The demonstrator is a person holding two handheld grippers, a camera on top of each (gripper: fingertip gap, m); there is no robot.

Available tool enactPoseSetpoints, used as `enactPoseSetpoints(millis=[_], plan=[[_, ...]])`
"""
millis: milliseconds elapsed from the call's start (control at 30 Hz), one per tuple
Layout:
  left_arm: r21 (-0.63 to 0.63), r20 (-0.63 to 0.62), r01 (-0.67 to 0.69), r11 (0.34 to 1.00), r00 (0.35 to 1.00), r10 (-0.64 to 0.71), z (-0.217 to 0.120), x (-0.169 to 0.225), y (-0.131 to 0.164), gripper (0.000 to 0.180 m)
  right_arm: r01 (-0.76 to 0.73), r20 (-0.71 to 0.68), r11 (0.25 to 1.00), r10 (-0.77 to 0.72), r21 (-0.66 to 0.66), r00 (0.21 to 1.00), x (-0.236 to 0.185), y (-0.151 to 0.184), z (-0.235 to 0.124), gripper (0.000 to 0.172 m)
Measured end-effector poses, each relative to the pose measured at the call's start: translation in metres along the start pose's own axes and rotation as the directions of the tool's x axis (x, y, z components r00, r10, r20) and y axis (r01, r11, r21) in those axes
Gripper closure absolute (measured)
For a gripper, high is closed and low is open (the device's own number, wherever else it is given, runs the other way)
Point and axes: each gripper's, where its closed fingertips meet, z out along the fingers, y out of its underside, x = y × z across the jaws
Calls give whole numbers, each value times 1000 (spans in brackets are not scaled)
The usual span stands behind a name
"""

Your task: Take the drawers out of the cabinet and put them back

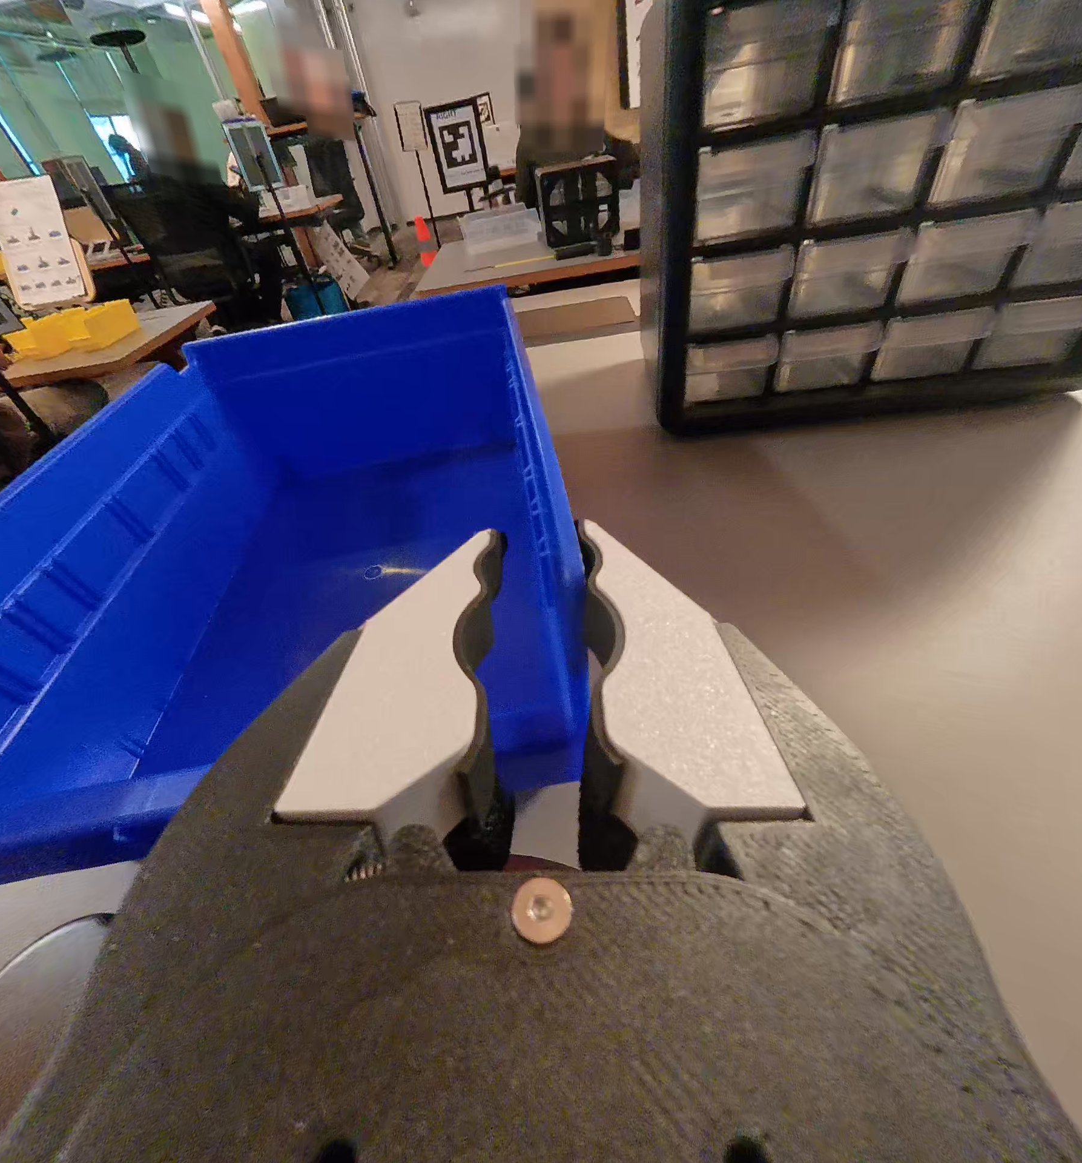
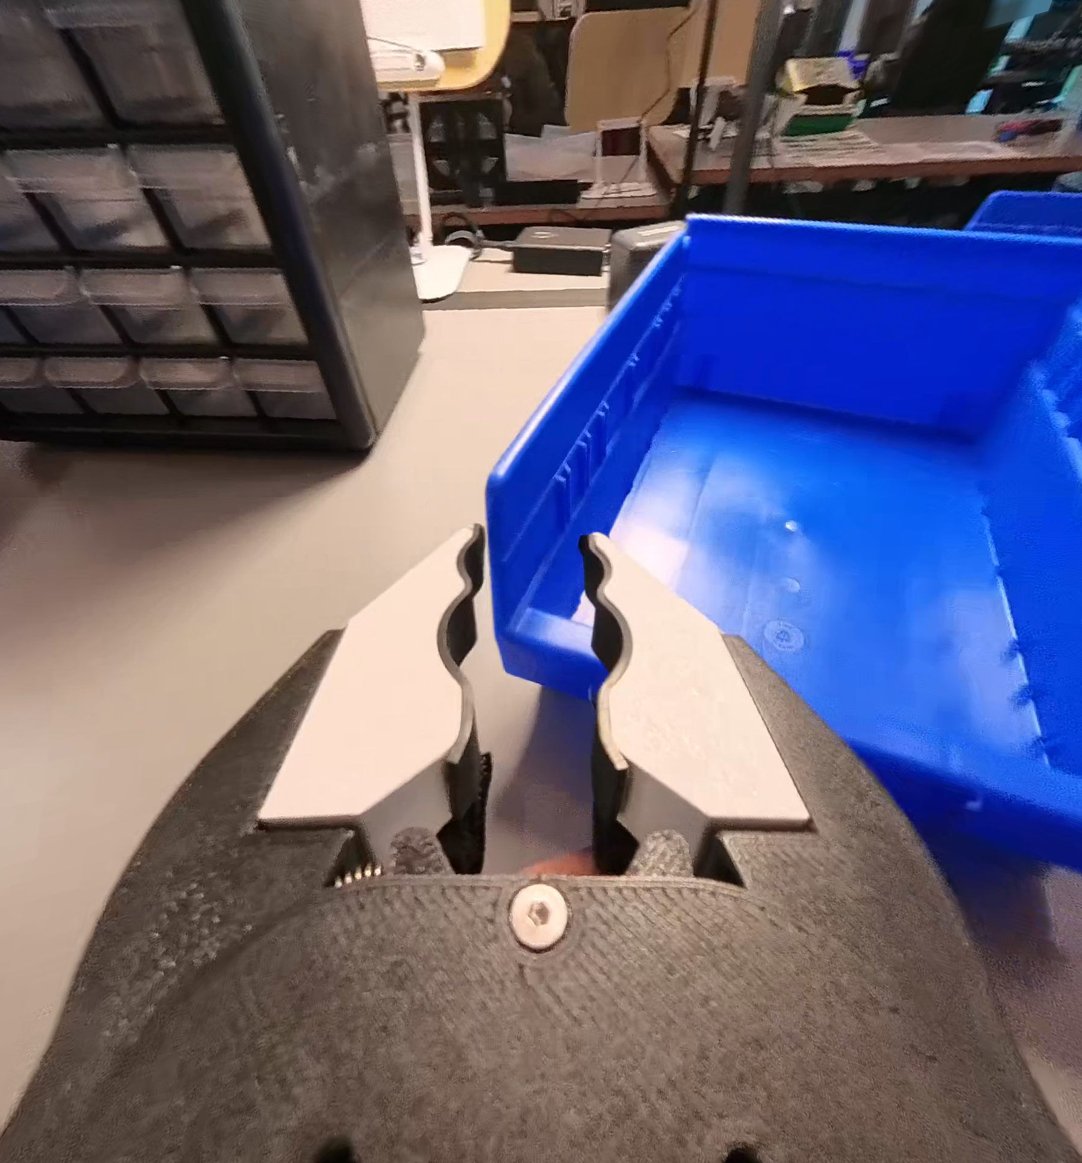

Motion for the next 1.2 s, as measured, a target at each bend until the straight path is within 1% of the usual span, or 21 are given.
enactPoseSetpoints(millis=[33, 100, 167, 200, 233, 267, 333, 433, 467, 633, 733, 867, 1000, 1200], plan=[[-8, -2, 0, 1000, 1000, 0, 1, -4, 1, 156, 4, -6, 1000, -4, -1, 1000, 2, 0, -2, 137], [-14, -7, -6, 1000, 1000, 5, 6, -7, 2, 149, 8, 14, 1000, -8, -19, 1000, -1, 2, 0, 129], [-28, 3, -17, 999, 1000, 17, 13, -10, 4, 153, 25, 11, 999, -25, -36, 1000, -1, 4, 7, 128], [-40, 17, -27, 999, 999, 27, 16, -13, 6, 159, 33, 5, 998, -33, -45, 999, 1, 6, 10, 132], [-46, 33, -38, 998, 999, 39, 18, -17, 7, 171, 35, -2, 998, -35, -44, 999, 4, 6, 11, 143], [-49, 53, -46, 998, 997, 49, 18, -23, 7, 176, 34, -14, 999, -34, -37, 999, 10, 6, 11, 151], [-59, 85, -50, 997, 995, 55, 18, -38, 10, 177, 26, -10, 999, -26, -27, 1000, 17, 5, 8, 158], [-58, 91, -5, 998, 996, 11, 16, -58, 13, 176, 53, -90, 998, -55, -26, 994, 43, 7, -1, 165], [-61, 99, -11, 998, 995, 17, 15, -65, 14, 176, 55, -114, 998, -58, -30, 992, 52, 8, -4, 167], [-74, 142, -63, 995, 987, 73, 20, -93, 17, 178, 39, -140, 999, -43, -31, 989, 86, 11, -16, 167], [-76, 109, -62, 995, 992, 70, 32, -105, 16, 178, 57, -158, 998, -63, -39, 986, 98, 10, -13, 166], [-97, 87, -59, 994, 994, 67, 46, -124, 16, 178, 36, -127, 998, -41, -43, 991, 103, 8, -3, 168], [-119, 67, -54, 991, 996, 62, 56, -139, 17, 177, 57, -127, 997, -63, -52, 990, 110, 6, 4, 168], [-118, 38, -54, 992, 998, 59, 65, -155, 17, 177, 9, -72, 999, -13, -52, 997, 116, 6, 5, 167]])
